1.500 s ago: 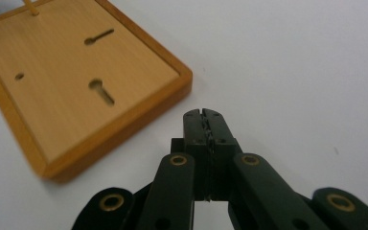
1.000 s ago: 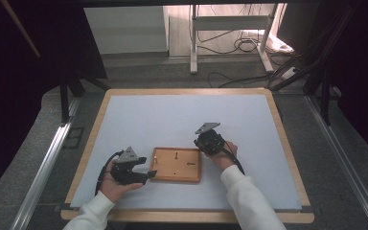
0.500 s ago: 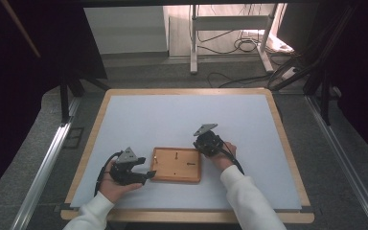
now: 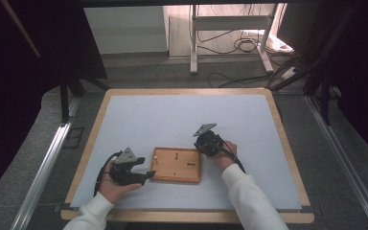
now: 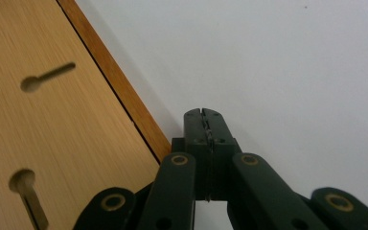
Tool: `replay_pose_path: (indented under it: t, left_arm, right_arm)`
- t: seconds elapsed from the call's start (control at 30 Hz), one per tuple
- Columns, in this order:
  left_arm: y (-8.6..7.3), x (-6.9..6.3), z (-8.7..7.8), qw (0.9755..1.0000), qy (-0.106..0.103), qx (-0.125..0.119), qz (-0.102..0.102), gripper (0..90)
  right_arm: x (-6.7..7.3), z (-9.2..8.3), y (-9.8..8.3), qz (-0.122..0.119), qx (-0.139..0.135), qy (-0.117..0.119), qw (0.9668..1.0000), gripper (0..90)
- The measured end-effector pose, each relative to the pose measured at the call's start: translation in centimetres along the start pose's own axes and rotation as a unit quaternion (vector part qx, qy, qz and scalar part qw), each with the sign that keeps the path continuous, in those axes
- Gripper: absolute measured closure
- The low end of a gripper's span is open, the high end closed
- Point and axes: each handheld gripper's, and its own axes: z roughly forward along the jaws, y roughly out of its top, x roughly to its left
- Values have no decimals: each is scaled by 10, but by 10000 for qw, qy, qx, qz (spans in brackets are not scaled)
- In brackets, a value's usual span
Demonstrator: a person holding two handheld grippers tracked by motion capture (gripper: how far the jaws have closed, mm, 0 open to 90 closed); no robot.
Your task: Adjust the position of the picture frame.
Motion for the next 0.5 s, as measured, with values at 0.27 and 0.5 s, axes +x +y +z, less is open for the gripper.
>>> replay_pose_path:
  t: [0.27,0.5]
  left_arm:
    - [-2,-3,-3,10000,3,0,29,306]
    - [-4,-1,-5,10000,12,-19,-20,306]
  right_arm:
    - [0,-7,-16,-5,94,38,9999,900]
    - [14,-16,-22,-352,81,124,9993,900]
